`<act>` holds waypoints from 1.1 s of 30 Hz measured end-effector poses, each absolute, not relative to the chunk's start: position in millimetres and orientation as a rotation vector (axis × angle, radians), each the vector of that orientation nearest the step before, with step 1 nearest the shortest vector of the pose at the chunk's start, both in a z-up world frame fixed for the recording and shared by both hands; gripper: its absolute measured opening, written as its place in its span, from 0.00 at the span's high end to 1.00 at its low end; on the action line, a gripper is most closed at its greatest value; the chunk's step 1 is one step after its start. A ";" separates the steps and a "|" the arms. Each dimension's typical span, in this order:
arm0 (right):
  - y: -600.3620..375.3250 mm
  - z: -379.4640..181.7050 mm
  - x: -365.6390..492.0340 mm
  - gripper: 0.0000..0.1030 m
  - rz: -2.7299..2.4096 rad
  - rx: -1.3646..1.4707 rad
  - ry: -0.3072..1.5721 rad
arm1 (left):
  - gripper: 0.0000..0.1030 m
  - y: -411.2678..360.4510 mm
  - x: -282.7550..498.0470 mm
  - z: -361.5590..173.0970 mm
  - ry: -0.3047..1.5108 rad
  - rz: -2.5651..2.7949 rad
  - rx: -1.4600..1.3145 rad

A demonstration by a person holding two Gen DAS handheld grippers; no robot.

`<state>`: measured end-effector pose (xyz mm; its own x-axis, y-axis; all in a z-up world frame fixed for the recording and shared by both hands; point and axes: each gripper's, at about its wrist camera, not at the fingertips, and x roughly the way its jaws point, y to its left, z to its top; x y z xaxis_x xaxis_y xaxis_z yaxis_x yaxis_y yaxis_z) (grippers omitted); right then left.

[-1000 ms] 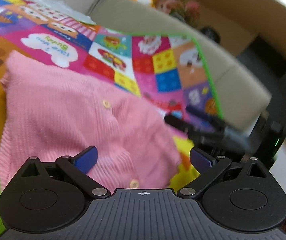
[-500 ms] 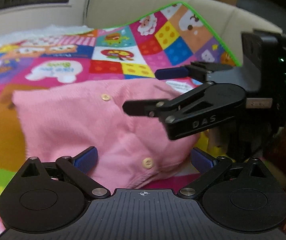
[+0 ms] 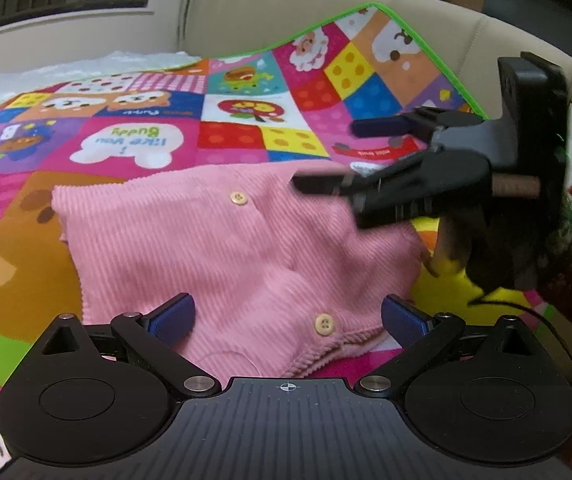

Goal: Fold clothes

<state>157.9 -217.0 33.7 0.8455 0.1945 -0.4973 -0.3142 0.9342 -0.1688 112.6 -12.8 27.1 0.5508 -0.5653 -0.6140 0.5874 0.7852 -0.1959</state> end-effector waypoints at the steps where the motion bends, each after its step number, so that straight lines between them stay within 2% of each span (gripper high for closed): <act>1: -225.7 34.9 161.3 0.00 0.234 -0.223 0.493 | 0.01 -13.1 113.0 28.7 0.711 -0.687 0.035; 7: -250.8 0.3 170.9 0.00 0.160 -0.156 0.610 | 0.00 -14.3 123.3 47.5 0.638 -0.752 0.020; 9: -251.5 -6.8 168.5 0.00 0.165 -0.116 0.628 | 0.00 -9.9 136.5 52.1 0.595 -0.763 -0.037; 13: -263.0 -14.6 170.2 0.00 0.162 0.054 0.696 | 0.00 3.8 177.3 40.0 0.629 -0.686 -0.187; 16: -268.1 -10.3 169.3 0.00 0.216 0.052 0.695 | 0.00 14.4 193.7 17.6 0.697 -0.669 -0.267; 23: -270.7 25.8 189.1 0.00 0.203 0.001 0.523 | 0.00 22.1 191.4 4.8 0.687 -0.686 -0.296; 27: -256.1 -6.2 217.2 0.00 0.124 -0.188 0.643 | 0.00 31.6 185.6 13.1 0.674 -0.678 -0.340; 33: -267.0 -3.2 203.2 0.00 0.110 -0.090 0.599 | 0.00 44.4 183.4 36.2 0.575 -0.616 -0.328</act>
<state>203.2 -267.0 -3.2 0.8204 0.0769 -0.5666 -0.1294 0.9902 -0.0529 183.4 44.4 36.2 0.6683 -0.6236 -0.4056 0.4475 0.7726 -0.4505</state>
